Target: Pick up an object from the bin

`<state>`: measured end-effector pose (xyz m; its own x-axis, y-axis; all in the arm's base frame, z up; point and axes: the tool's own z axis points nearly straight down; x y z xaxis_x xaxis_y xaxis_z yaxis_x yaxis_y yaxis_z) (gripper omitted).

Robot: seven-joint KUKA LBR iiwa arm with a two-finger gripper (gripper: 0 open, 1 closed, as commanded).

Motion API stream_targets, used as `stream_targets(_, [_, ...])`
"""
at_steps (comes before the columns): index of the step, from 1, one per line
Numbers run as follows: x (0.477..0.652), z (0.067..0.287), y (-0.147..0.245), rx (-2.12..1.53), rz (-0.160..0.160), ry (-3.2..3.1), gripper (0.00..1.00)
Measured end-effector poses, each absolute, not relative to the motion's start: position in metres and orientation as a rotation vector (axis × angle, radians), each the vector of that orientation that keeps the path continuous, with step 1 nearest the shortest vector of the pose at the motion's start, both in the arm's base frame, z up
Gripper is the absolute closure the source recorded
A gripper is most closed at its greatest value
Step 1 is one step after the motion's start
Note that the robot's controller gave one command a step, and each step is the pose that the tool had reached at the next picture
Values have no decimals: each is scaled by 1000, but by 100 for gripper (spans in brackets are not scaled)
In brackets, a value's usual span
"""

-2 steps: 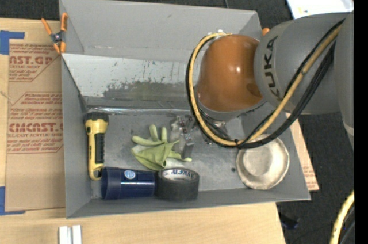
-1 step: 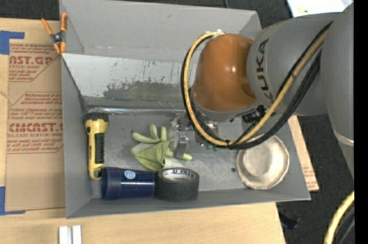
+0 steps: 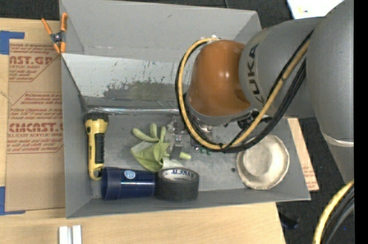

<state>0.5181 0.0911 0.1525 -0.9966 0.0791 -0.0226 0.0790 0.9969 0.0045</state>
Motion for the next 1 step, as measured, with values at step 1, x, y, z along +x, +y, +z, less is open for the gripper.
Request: stream_targets(1, [518,158,94,-337,0,3098,100])
